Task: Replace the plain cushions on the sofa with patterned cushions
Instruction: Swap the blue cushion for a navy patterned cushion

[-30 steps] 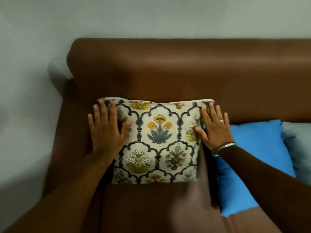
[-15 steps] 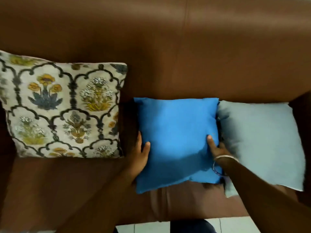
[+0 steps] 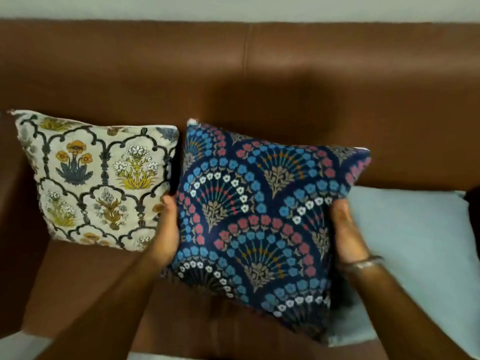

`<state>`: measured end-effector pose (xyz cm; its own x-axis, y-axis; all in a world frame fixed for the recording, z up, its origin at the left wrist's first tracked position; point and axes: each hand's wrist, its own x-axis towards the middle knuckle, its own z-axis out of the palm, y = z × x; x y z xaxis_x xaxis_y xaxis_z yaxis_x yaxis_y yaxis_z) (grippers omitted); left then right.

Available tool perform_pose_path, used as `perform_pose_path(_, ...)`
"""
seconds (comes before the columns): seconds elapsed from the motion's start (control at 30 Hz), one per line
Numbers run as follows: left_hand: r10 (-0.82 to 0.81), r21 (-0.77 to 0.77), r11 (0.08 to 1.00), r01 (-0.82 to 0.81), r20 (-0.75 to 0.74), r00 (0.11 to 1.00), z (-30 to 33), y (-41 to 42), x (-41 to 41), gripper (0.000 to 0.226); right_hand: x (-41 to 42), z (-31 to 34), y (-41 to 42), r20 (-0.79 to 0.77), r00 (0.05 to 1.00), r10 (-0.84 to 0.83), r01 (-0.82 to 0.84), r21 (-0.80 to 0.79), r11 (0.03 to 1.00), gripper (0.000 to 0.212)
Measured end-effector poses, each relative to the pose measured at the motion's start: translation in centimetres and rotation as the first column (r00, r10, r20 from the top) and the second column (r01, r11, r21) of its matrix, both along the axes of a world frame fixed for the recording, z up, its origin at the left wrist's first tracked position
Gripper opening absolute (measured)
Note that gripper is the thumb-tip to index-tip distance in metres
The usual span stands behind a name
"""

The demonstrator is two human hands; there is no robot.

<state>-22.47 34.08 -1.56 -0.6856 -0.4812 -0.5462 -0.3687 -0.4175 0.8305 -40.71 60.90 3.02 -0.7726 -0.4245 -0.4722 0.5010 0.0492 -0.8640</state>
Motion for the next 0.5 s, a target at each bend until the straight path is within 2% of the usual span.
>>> perform_pose_path(0.03,0.055,-0.036,0.998,-0.054,0.017,0.998,-0.9,0.9,-1.2,0.085,-0.6,-0.9,-1.6,-0.110,0.994,-0.019,0.025,0.054,0.998,0.057)
perform_pose_path(0.1,0.167,-0.166,0.974,-0.152,0.080,0.983,-3.3,1.8,-2.7,0.100,-2.6,-3.8,-3.8,-0.281,0.960,-0.013,0.046,0.114,0.992,0.050)
perform_pose_path(0.17,0.256,-0.287,0.932,-0.221,0.089,0.963,-5.9,1.9,-3.7,0.102,-5.0,-6.9,-4.6,-0.351,0.936,0.032,0.022,0.150,0.988,0.055)
perform_pose_path(0.27,0.258,-0.390,0.890,-0.236,0.004,0.966,-8.1,1.4,-4.7,0.098,-6.9,-10.4,-4.5,-0.405,0.899,0.170,-0.050,0.290,0.956,0.068)
perform_pose_path(0.33,0.211,-0.439,0.877,-0.198,-0.020,0.977,-8.5,1.5,-4.4,0.084,-6.3,-10.8,-3.8,-0.422,0.882,0.208,-0.031,0.389,0.921,0.078)
perform_pose_path(0.37,0.187,-0.494,0.854,-0.163,-0.002,0.982,-8.5,1.7,-3.8,0.075,-5.5,-10.6,-3.3,-0.497,0.838,0.223,0.025,0.445,0.895,0.077)
perform_pose_path(0.4,0.162,-0.583,0.805,-0.113,0.032,0.986,-8.4,2.1,-3.0,0.073,-4.3,-10.2,-2.6,-0.596,0.755,0.274,0.093,0.511,0.854,0.077)
perform_pose_path(0.43,0.117,-0.702,0.711,-0.035,0.069,0.991,-8.0,2.4,-2.3,0.077,-2.7,-9.9,-2.0,-0.693,0.622,0.365,0.146,0.560,0.816,0.079)
perform_pose_path(0.47,0.032,-0.833,0.549,0.075,0.111,0.993,-7.5,2.7,-1.7,0.084,-0.9,-9.4,-1.8,-0.758,0.437,0.485,0.153,0.594,0.790,0.078)
perform_pose_path(0.5,-0.100,-0.935,0.303,0.185,0.162,0.982,-7.3,2.6,-1.3,0.088,0.6,-9.3,-2.1,-0.770,0.220,0.599,0.115,0.630,0.768,0.077)
